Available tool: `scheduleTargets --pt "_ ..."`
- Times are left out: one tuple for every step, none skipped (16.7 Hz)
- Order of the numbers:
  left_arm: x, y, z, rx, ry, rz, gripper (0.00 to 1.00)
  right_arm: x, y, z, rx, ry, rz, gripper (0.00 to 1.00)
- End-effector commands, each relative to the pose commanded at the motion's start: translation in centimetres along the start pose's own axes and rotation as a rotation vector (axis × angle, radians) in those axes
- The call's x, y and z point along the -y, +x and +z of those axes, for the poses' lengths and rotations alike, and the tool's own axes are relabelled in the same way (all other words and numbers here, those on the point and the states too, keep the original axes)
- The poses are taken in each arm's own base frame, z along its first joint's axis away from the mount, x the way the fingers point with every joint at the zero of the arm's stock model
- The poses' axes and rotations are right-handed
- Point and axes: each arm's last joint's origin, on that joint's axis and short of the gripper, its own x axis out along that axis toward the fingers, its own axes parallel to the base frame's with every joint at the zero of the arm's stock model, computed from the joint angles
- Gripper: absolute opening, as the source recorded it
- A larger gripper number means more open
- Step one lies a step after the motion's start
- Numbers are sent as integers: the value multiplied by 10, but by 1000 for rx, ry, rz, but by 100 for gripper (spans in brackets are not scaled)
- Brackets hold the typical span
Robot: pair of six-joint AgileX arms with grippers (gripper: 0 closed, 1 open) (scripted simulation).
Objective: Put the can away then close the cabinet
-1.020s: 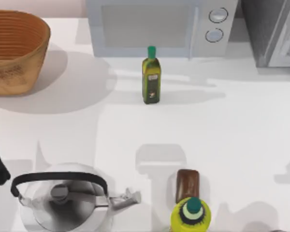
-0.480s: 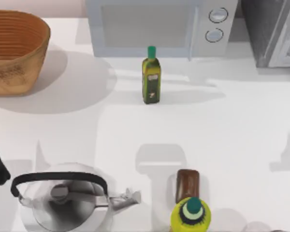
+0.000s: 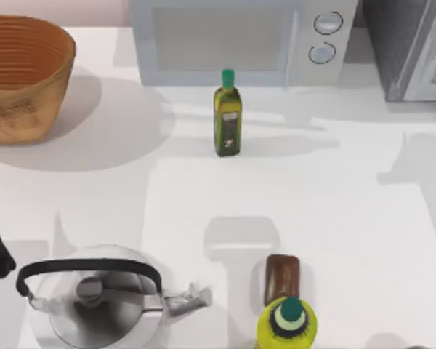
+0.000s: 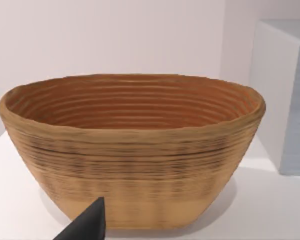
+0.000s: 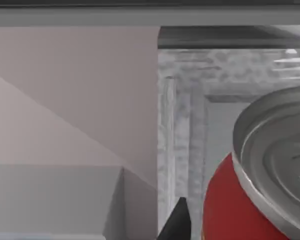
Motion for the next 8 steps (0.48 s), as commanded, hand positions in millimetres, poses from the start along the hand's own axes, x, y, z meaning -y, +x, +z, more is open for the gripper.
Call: scheduleTargets --pt "0 0 0 0 0 0 100 -2 9 19 4 0 1 0" --pt "0 0 0 0 0 0 100 -5 20 36 5 0 2 0" --pt "0 0 0 0 0 0 100 -7 30 51 4 0 1 0" --pt "0 0 0 0 0 0 100 -10 41 64 1 -1 0 0" --pt "0 0 0 0 0 0 100 -13 53 75 -3 -1 -3 0" --pt "0 0 0 0 0 0 100 -15 64 84 -9 -2 -7 0" --pt "0 0 0 0 0 0 100 -18 75 92 -15 -3 -11 0" --pt "0 0 0 0 0 0 100 -20 85 98 -21 -4 -17 0"
